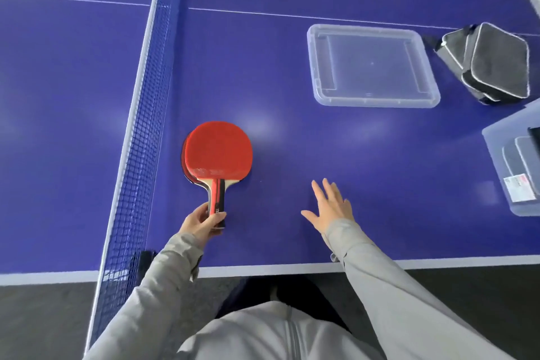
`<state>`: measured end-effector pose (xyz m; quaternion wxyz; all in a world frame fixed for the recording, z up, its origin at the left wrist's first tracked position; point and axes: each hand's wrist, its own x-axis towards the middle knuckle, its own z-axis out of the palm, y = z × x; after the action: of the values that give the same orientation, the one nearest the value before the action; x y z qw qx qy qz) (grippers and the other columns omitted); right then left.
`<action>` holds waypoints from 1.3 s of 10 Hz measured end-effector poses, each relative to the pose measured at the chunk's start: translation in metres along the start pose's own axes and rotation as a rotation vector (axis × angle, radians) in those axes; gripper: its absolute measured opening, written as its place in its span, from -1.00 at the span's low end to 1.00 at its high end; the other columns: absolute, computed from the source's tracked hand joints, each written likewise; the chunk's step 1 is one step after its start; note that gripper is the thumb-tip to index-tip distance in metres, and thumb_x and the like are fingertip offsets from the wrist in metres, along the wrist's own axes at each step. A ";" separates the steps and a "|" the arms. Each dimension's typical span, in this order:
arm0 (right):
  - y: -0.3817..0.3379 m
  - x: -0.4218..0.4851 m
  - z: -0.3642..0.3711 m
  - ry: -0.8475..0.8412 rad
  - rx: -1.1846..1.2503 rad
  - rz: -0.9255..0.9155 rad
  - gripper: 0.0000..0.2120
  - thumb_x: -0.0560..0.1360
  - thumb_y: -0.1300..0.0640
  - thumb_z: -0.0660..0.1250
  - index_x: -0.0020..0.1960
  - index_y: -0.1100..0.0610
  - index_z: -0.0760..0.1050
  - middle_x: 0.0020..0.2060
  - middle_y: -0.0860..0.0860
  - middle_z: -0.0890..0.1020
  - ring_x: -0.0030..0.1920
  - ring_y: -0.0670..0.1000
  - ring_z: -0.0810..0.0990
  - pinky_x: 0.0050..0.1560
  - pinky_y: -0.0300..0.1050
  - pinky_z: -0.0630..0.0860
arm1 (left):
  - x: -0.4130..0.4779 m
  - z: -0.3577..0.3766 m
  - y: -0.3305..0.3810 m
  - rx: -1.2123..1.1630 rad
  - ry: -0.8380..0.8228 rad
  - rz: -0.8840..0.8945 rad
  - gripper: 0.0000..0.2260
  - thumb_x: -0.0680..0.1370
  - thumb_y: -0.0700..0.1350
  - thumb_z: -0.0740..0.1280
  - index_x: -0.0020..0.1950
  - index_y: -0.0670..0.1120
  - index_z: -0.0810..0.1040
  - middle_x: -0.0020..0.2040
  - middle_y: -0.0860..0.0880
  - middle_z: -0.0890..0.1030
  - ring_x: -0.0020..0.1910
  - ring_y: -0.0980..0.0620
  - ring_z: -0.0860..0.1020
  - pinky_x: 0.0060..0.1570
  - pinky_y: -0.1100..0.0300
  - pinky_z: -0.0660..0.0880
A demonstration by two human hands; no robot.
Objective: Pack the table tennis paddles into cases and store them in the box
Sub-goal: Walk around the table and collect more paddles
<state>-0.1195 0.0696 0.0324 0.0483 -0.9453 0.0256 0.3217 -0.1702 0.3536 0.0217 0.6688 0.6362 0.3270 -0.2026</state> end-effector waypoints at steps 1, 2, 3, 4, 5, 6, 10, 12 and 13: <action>0.001 0.004 0.007 -0.028 -0.037 -0.002 -0.25 0.53 -0.21 0.19 0.54 -0.06 -0.16 0.55 -0.03 -0.18 0.54 0.04 -0.21 0.47 0.16 0.06 | 0.004 -0.002 -0.001 0.107 0.026 0.021 -0.87 0.51 -0.31 0.33 0.03 -0.17 0.49 -0.28 -0.04 0.50 -0.44 0.16 0.56 -0.42 0.35 0.53; 0.005 0.004 0.013 -0.029 -0.068 -0.026 -0.23 0.53 -0.20 0.21 0.54 -0.03 -0.15 0.54 -0.01 -0.22 0.54 0.06 -0.22 0.46 0.13 0.15 | 0.007 -0.008 -0.001 0.170 0.080 0.060 -0.81 0.49 -0.30 0.37 0.09 -0.18 0.50 -0.22 -0.05 0.55 -0.30 0.08 0.57 -0.32 0.40 0.55; 0.007 0.003 0.018 0.003 -0.082 -0.037 -0.20 0.52 -0.20 0.23 0.54 -0.02 -0.17 0.54 0.00 -0.23 0.54 0.07 -0.22 0.46 0.10 0.18 | 0.006 -0.015 -0.006 0.182 0.139 0.075 -0.78 0.47 -0.32 0.39 0.10 -0.21 0.51 -0.18 -0.08 0.59 -0.30 0.12 0.59 -0.19 0.35 0.57; 0.006 0.002 0.021 0.018 -0.074 -0.038 -0.19 0.52 -0.18 0.24 0.54 -0.01 -0.18 0.54 0.01 -0.23 0.54 0.09 -0.23 0.47 0.12 0.15 | 0.005 -0.020 -0.008 0.230 0.138 0.112 -0.88 0.46 -0.31 0.41 -0.05 -0.14 0.57 -0.32 0.05 0.64 -0.40 0.25 0.59 -0.21 0.38 0.55; 0.006 0.002 0.022 0.025 -0.082 -0.045 -0.19 0.52 -0.18 0.24 0.54 -0.01 -0.19 0.54 0.02 -0.23 0.54 0.10 -0.23 0.47 0.12 0.14 | 0.004 -0.020 -0.005 0.305 0.130 0.150 -0.87 0.43 -0.30 0.44 -0.15 -0.09 0.60 -0.40 0.11 0.64 -0.38 0.25 0.59 -0.23 0.49 0.49; 0.007 0.002 0.023 0.028 -0.086 -0.041 -0.18 0.52 -0.19 0.24 0.54 -0.01 -0.19 0.54 0.02 -0.23 0.54 0.10 -0.23 0.47 0.12 0.13 | 0.002 -0.016 -0.006 0.286 0.217 0.144 -0.75 0.40 -0.27 0.48 0.03 -0.16 0.56 -0.22 -0.02 0.60 -0.22 0.10 0.55 -0.20 0.48 0.44; 0.005 0.000 0.021 0.027 -0.131 -0.040 -0.18 0.52 -0.19 0.23 0.54 0.02 -0.20 0.54 0.04 -0.23 0.54 0.12 -0.21 0.46 0.14 0.16 | 0.003 -0.014 -0.011 0.382 0.254 0.128 -0.70 0.41 -0.19 0.48 0.10 -0.23 0.57 0.07 -0.21 0.54 -0.02 -0.12 0.57 0.08 0.13 0.46; 0.004 -0.002 0.014 -0.001 -0.152 -0.053 -0.22 0.54 -0.16 0.21 0.54 0.03 -0.19 0.54 0.04 -0.22 0.54 0.11 -0.21 0.44 0.11 0.19 | -0.007 -0.009 -0.004 0.541 0.313 0.186 -0.48 0.38 -0.10 0.52 0.27 -0.21 0.47 0.14 -0.14 0.42 0.11 -0.13 0.48 0.25 -0.03 0.40; 0.009 -0.006 0.007 -0.022 -0.124 -0.048 -0.25 0.56 -0.13 0.19 0.55 0.02 -0.18 0.54 0.03 -0.21 0.54 0.09 -0.19 0.44 0.13 0.17 | -0.014 -0.004 0.009 0.868 0.352 0.447 -0.32 0.34 -0.03 0.54 0.39 -0.17 0.38 0.33 -0.16 0.39 0.25 -0.21 0.39 0.23 -0.09 0.34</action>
<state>-0.1297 0.0611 0.0299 -0.0022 -0.9432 -0.0176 0.3317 -0.1740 0.3564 0.0379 0.3051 0.9338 0.1766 -0.0618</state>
